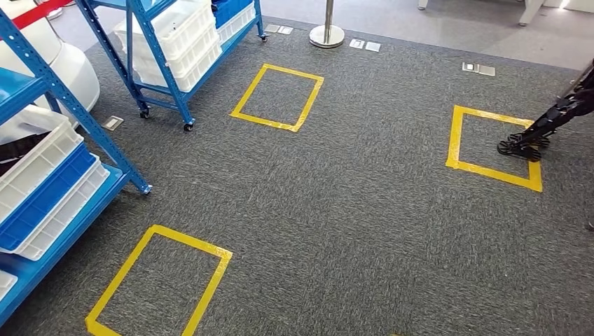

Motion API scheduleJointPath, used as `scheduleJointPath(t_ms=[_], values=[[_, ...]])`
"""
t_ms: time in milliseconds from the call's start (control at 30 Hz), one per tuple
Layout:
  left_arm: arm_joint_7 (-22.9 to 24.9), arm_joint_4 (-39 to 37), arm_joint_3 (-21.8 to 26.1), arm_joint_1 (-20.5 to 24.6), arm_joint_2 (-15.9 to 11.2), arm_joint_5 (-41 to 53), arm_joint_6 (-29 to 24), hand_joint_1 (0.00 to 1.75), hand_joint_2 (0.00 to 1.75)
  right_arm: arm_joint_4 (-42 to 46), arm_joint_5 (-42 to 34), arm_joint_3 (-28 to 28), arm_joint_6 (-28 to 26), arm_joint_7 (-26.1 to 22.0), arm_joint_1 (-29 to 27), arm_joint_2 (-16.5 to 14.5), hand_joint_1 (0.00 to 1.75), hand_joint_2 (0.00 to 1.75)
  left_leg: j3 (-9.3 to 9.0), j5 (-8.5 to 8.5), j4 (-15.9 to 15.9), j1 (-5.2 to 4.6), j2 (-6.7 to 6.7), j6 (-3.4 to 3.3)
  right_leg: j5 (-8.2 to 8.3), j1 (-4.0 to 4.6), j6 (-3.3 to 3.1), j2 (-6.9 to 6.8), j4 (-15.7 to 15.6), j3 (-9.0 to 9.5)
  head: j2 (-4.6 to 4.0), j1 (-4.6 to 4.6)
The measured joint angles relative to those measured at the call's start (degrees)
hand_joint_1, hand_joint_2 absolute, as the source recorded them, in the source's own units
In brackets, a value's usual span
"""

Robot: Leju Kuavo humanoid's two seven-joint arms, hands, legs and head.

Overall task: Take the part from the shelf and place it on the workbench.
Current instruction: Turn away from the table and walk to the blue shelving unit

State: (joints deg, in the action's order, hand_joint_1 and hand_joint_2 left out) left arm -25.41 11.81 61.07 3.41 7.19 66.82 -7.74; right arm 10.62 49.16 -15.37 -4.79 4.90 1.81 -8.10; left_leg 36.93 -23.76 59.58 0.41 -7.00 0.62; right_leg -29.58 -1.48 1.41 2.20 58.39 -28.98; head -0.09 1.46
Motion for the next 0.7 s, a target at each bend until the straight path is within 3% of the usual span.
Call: scheduleJointPath(t_ms=[33, 100, 167, 200, 267, 333, 400, 467, 500, 533, 600, 633, 700], values=[[0.0, 0.0, 0.0, -0.1, 0.0, 0.0, 0.0, 0.00, 0.00, 0.0, 0.0, 0.0, 0.0, 0.0, 0.0, -0.1, 0.00, 1.75, 0.76, -1.07, 1.6, -0.02, 1.48, 0.23, 0.14, -0.10, -0.39, -0.77, -0.1, 0.17, 0.00, 0.21], [0.1, 0.0, 0.0, 0.0, 0.0, 0.0, 0.0, 0.00, 0.00, 0.0, 0.0, 0.0, 0.0, 0.0, -0.3, -0.1, 0.00, 1.75, 3.62, -4.72, 8.2, -0.06, 5.06, 0.57, 0.19, 0.09, -0.87, -2.38, -0.1, 0.21, 0.00, 0.58], [0.2, 0.0, 0.0, 0.0, 0.0, 0.0, 0.0, 0.00, 0.00, 0.0, 0.0, 0.0, 0.0, 0.0, -0.4, 0.0, 0.00, 1.75, 6.48, -7.13, 14.7, 0.15, 6.36, 0.80, 0.08, 0.34, -1.08, -4.11, -0.1, 0.25, 0.00, 0.66], [0.3, 0.0, 0.0, 0.0, 0.0, 0.0, 0.0, 0.00, 0.00, 0.0, 0.0, 0.0, 0.0, 0.0, -0.4, 0.1, 0.00, 1.75, 6.76, -6.96, 15.6, 0.22, 6.59, 0.83, -0.01, 0.41, -1.16, -4.91, -0.1, 0.32, 0.00, 0.66], [0.4, 0.0, 0.0, -0.1, 0.0, 0.0, 0.1, 0.00, 0.00, 0.0, 0.0, 0.0, 0.0, 0.1, -0.3, 0.1, 0.00, 1.75, 4.01, -4.02, 10.8, 0.26, 7.50, 0.61, -0.31, 0.45, -1.23, -6.30, -0.1, 0.68, 0.00, 0.68], [0.4, 0.0, 0.0, 0.0, 0.0, 0.0, 0.3, 0.00, 0.00, 0.0, 0.0, 0.0, 0.0, 0.1, -0.4, 0.1, 0.00, 1.75, 0.01, -1.71, 3.6, -0.21, 10.08, 0.14, -0.79, 0.76, -0.93, -7.49, -0.1, 0.95, 0.00, 0.81], [0.5, 0.0, 0.0, 0.3, 0.0, 0.0, 0.6, 0.00, 0.00, 0.0, 0.1, 0.0, 0.0, 0.1, -0.4, 0.1, 0.00, 1.75, -1.46, -1.64, 0.7, -0.84, 11.39, -0.40, -1.18, 1.20, -0.45, -8.65, -0.2, 1.02, 0.00, 0.93], [0.4, 0.0, 0.0, 0.3, 0.0, 0.0, 0.8, 0.00, 0.00, 0.0, 0.3, 0.0, -0.1, 0.0, -0.2, 0.1, 0.00, 1.75, -1.39, -1.58, 0.3, -0.88, 10.07, -1.04, -1.42, 1.36, -0.02, -9.67, -0.5, 1.39, 0.00, 0.98], [0.4, 0.0, 0.0, 0.3, 0.1, 0.0, 0.9, 0.00, 0.00, 0.0, 0.4, 0.0, -0.1, 0.0, -0.2, 0.1, 0.00, 1.75, -1.48, -1.43, 0.0, -0.72, 9.32, -1.35, -1.72, 1.35, 0.18, -9.09, -0.2, 1.46, 0.00, 0.95], [0.3, 0.0, 0.0, 0.3, 0.1, 0.0, 0.9, 0.00, 0.00, 0.0, 0.4, -0.1, -0.2, 0.0, -0.1, 0.2, 0.00, 1.75, -1.55, -1.22, -0.3, -0.49, 8.63, -1.72, -2.49, 1.34, 0.25, -7.71, 1.1, 1.07, 0.00, 0.87], [0.1, 0.0, 0.0, 0.5, 0.1, -0.1, 0.9, 0.00, 0.00, 0.1, 0.4, -0.1, -0.2, -0.1, -0.2, 0.3, 0.00, 1.75, -1.49, -0.90, -0.6, -0.18, 7.24, -2.24, -5.26, 1.22, -0.04, -4.18, 6.8, -1.66, 0.00, 0.65], [0.0, 0.0, 0.0, 0.6, 0.2, -0.1, 0.9, 0.00, 0.00, 0.0, 0.4, -0.1, -0.2, -0.2, -0.1, 0.3, 0.00, 1.75, -1.34, -0.80, -0.6, -0.13, 6.58, -2.41, -6.76, 1.19, -0.30, -3.26, 10.4, -3.48, 0.00, 0.61], [0.0, 0.0, 0.0, 0.7, 0.2, -0.1, 0.9, 0.00, 0.00, 0.0, 0.4, -0.1, -0.2, -0.2, 0.0, 0.3, 0.00, 1.75, -1.18, -0.74, -0.5, -0.12, 5.74, -2.49, -8.34, 1.17, -0.49, -2.87, 14.7, -5.72, 0.00, 0.58]])
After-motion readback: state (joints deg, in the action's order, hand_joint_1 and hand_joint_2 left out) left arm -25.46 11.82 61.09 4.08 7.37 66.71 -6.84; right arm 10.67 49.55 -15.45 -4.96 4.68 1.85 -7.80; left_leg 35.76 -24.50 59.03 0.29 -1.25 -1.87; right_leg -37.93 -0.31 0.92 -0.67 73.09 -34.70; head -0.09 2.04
